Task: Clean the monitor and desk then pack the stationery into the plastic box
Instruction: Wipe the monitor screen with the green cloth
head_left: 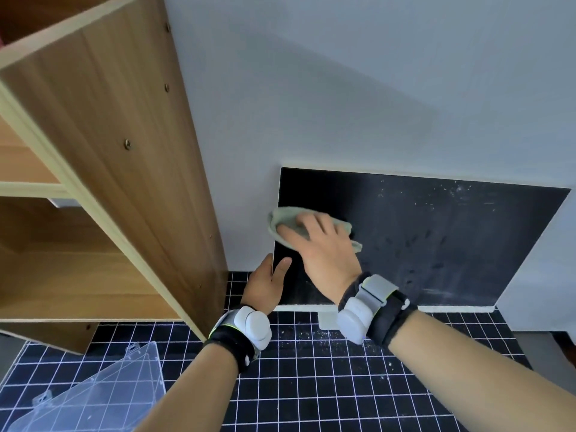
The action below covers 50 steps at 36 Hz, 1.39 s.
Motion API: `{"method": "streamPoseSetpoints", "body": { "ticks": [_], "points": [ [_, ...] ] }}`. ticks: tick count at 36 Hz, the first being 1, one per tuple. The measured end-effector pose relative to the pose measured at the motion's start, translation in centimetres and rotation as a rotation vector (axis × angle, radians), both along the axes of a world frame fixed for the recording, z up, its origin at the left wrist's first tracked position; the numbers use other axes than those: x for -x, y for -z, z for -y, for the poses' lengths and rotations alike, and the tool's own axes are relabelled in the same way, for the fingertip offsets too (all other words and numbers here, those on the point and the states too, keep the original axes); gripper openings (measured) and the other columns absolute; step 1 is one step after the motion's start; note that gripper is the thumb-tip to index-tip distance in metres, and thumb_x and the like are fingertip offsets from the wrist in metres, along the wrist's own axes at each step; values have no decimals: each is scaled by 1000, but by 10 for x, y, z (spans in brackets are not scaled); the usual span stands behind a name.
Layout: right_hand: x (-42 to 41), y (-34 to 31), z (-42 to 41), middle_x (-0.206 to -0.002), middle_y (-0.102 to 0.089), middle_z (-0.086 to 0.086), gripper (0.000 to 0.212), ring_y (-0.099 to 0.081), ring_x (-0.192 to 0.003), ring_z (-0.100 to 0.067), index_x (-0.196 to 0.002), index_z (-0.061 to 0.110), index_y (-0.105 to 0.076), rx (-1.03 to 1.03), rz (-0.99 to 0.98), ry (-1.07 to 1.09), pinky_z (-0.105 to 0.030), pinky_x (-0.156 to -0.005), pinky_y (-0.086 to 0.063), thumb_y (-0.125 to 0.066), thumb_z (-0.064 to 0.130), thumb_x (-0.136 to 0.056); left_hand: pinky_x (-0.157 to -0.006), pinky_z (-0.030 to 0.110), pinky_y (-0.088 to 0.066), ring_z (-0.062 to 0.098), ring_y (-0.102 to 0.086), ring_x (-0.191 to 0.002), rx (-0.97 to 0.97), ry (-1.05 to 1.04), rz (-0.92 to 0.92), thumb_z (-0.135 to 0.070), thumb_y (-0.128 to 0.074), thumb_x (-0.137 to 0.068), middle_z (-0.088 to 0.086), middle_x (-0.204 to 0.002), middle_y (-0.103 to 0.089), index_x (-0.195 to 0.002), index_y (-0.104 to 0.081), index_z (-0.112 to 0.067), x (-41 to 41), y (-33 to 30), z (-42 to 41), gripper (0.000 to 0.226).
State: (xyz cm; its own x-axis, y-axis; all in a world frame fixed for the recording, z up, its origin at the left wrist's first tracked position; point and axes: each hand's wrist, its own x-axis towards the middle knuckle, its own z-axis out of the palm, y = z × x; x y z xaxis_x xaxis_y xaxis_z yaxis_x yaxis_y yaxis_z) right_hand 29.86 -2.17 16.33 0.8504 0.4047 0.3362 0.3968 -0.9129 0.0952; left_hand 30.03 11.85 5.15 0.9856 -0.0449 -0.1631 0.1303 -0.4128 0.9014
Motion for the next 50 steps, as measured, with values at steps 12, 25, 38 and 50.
{"method": "streamPoseSetpoints", "body": {
  "ticks": [12,25,38,50],
  "points": [
    [-5,-14,13,-117,-55,-8,76,-47,-102,-32,-132,30,-53,8,38,-8,-45,-70,-48,-66,0,-63,-93,31,-42,15,-58,-104,11,8,36,-78,-32,-87,-1,-117,-66,-121,-54,-15,2,-3,0,76],
    [-19,-36,23,-129,-50,-7,72,-44,-113,-32,-135,33,-53,-94,82,115,-45,-79,-43,-62,0,-72,-95,29,-41,11,-57,-108,3,3,19,-70,-36,-94,-6,-119,-66,-123,-55,-19,1,-1,0,62],
    [24,39,33,-125,-46,-3,78,-49,-111,-30,-135,33,-52,-83,-78,15,-47,-77,-47,-65,-2,-67,-88,14,-38,-4,-54,-107,32,12,26,-52,-40,-101,-19,-117,-62,-127,-55,-26,2,-6,2,40],
    [0,-7,51,-122,-53,-5,70,-46,-107,-29,-132,35,-55,-158,49,74,-43,-76,-44,-65,0,-72,-96,23,-37,4,-55,-113,20,-4,-15,-54,-40,-101,-19,-119,-61,-129,-55,-25,4,-12,2,43]
  ]
}}
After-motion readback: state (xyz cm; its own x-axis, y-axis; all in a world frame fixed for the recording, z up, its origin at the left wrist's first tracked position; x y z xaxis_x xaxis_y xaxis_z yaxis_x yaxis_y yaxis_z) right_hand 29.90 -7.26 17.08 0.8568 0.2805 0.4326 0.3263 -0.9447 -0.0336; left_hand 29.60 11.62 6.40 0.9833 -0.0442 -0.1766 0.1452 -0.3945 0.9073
